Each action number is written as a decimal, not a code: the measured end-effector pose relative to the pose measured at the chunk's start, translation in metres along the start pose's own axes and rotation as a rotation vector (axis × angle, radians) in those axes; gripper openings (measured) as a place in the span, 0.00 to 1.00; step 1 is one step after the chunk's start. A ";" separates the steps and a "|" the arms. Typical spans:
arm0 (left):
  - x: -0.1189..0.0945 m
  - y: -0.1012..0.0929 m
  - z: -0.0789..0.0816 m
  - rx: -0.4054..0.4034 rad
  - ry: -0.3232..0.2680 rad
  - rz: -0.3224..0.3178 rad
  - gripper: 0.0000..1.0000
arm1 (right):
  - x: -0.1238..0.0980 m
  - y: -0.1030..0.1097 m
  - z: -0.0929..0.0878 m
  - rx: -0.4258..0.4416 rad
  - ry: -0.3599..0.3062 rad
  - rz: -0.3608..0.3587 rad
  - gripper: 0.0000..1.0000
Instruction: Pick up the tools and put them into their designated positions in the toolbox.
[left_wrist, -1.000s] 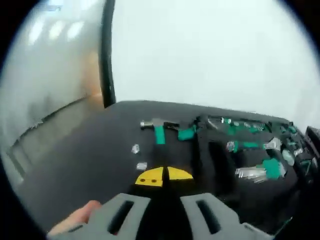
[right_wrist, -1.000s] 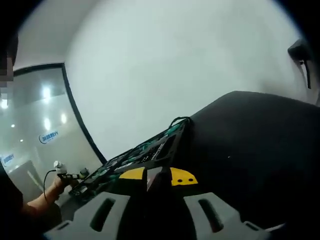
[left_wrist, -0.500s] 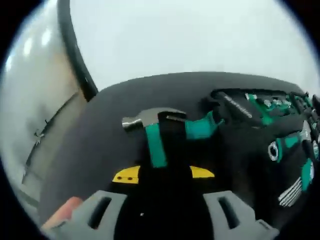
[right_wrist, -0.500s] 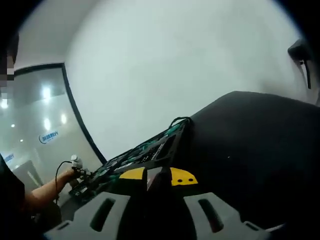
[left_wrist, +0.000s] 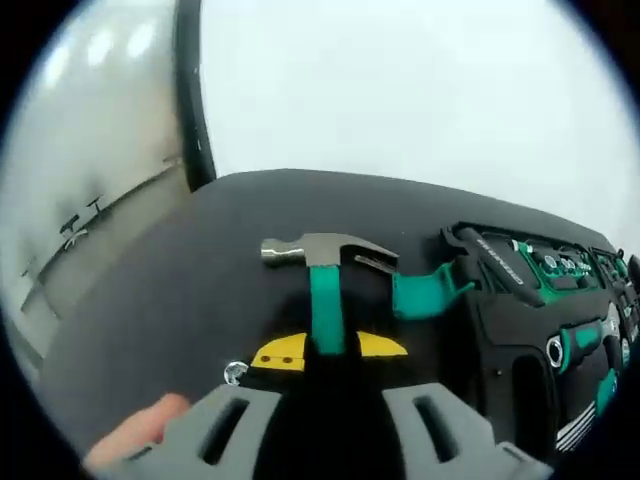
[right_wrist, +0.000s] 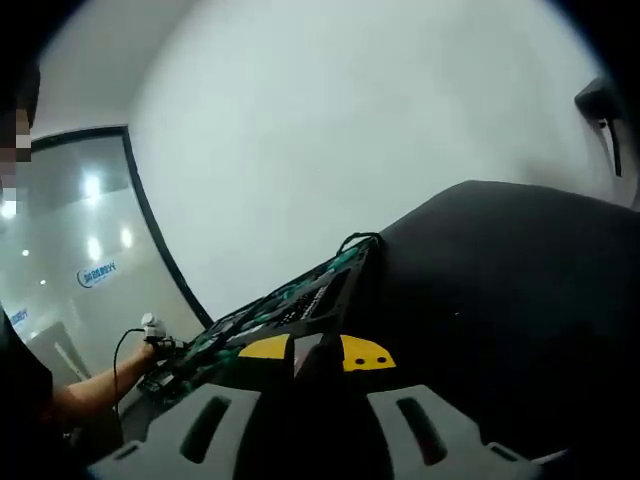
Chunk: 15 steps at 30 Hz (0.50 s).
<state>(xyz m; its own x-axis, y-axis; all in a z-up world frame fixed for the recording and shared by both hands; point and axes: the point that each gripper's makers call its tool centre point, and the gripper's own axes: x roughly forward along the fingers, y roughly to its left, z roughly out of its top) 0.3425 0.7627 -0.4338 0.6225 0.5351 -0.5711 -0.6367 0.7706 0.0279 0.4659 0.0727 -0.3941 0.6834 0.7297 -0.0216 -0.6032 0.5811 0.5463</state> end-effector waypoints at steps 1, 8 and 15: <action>0.002 0.003 0.006 -0.009 -0.025 0.003 0.10 | 0.000 0.000 0.000 -0.001 0.000 0.000 0.14; -0.016 -0.006 0.034 -0.016 -0.123 -0.007 0.09 | 0.000 0.000 -0.001 -0.004 0.002 -0.003 0.14; -0.020 -0.010 0.044 0.093 -0.041 -0.013 0.00 | 0.000 -0.001 -0.001 -0.008 0.005 -0.005 0.15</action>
<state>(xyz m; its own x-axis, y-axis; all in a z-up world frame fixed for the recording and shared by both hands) 0.3564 0.7593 -0.3862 0.6499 0.5367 -0.5381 -0.5846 0.8054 0.0973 0.4662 0.0729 -0.3952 0.6842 0.7287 -0.0283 -0.6032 0.5874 0.5395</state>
